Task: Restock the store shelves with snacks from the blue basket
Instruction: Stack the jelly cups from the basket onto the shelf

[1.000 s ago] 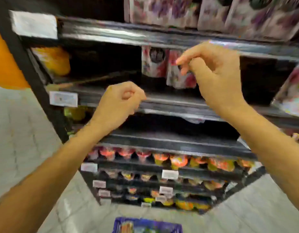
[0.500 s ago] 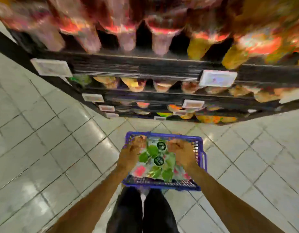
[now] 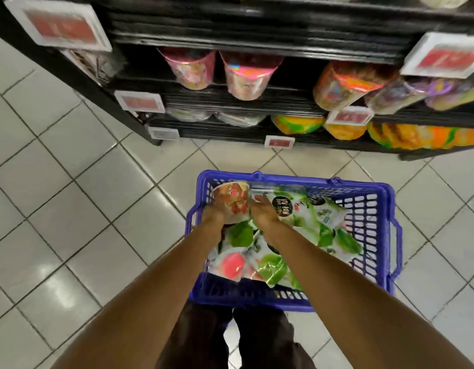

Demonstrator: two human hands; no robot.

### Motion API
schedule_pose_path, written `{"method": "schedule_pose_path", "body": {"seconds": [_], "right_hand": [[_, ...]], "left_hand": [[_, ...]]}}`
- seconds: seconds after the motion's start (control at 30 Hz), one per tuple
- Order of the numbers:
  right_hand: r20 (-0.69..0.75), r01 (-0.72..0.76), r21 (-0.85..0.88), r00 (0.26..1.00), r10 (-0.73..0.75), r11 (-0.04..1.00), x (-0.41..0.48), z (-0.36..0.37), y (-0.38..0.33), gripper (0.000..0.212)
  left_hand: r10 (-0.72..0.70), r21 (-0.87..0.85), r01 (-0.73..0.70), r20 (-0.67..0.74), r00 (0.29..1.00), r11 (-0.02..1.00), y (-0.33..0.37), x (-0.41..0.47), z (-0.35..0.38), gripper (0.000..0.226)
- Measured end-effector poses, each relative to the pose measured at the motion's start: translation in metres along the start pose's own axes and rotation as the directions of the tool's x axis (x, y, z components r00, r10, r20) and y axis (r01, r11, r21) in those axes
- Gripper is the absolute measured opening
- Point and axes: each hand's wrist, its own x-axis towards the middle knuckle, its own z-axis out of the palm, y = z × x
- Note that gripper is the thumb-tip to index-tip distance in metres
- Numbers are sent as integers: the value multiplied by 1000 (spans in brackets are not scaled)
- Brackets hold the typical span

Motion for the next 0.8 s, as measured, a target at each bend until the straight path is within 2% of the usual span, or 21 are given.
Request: {"method": "schedule_pose_path", "body": {"seconds": [0.13, 0.23, 0.3, 0.37, 0.43, 0.53, 0.6, 0.7, 0.8], "right_hand": [[-95, -84, 56, 991, 89, 995, 22, 21, 1, 52], [-72, -146, 241, 983, 167, 959, 5, 8, 3, 29], [-14, -154, 314, 986, 166, 937, -20, -8, 6, 25], [13, -109, 357, 994, 111, 928, -54, -21, 2, 18], [16, -46, 436, 999, 43, 899, -89, -32, -8, 10], [25, 46, 537, 997, -71, 842, -152, -46, -42, 57], [42, 120, 514, 986, -164, 850, -199, -57, -73, 72], [92, 190, 448, 962, -256, 874, -280, -76, -123, 66], [137, 311, 409, 909, -395, 858, -372, -96, -179, 57]], "left_hand": [[38, 113, -25, -115, 993, 993, 1, 16, 15, 44], [26, -68, -19, 112, 993, 998, 0, 2, 1, 36], [59, -188, -7, 272, 960, 982, 3, -18, -16, 38], [100, -220, -14, 386, 917, 975, 11, -47, -24, 35], [132, -218, -40, 429, 894, 975, 23, -81, -31, 35], [174, -239, -71, 445, 878, 968, 41, -139, -46, 46], [224, -253, -119, 441, 869, 960, 61, -189, -59, 50], [323, -256, -226, 456, 829, 940, 98, -277, -82, 59], [425, -249, -347, 439, 792, 904, 136, -382, -111, 76]]}}
